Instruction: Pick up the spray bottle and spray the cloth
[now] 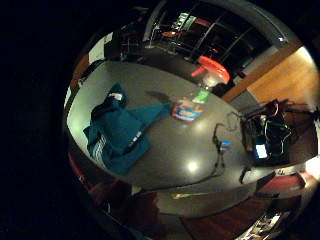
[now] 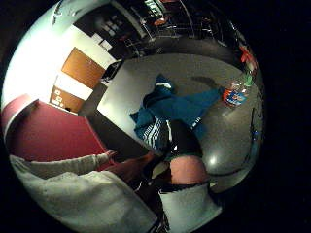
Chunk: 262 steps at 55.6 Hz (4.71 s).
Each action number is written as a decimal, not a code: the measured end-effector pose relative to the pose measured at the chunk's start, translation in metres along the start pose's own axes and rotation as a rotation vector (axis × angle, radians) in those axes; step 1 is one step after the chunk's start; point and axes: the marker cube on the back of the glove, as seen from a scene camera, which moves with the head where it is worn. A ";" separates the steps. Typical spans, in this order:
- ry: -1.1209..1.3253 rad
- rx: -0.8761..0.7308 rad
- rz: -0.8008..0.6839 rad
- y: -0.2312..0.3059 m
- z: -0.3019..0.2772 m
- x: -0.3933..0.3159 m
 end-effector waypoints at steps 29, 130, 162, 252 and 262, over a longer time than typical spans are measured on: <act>-0.015 0.292 0.111 0.018 -0.010 0.046; -0.145 0.541 0.225 0.034 -0.018 0.238; -0.283 0.437 0.137 0.023 -0.004 0.284; -1.075 -0.488 0.255 -0.052 0.092 0.351; -1.169 -0.520 0.273 -0.057 0.100 0.349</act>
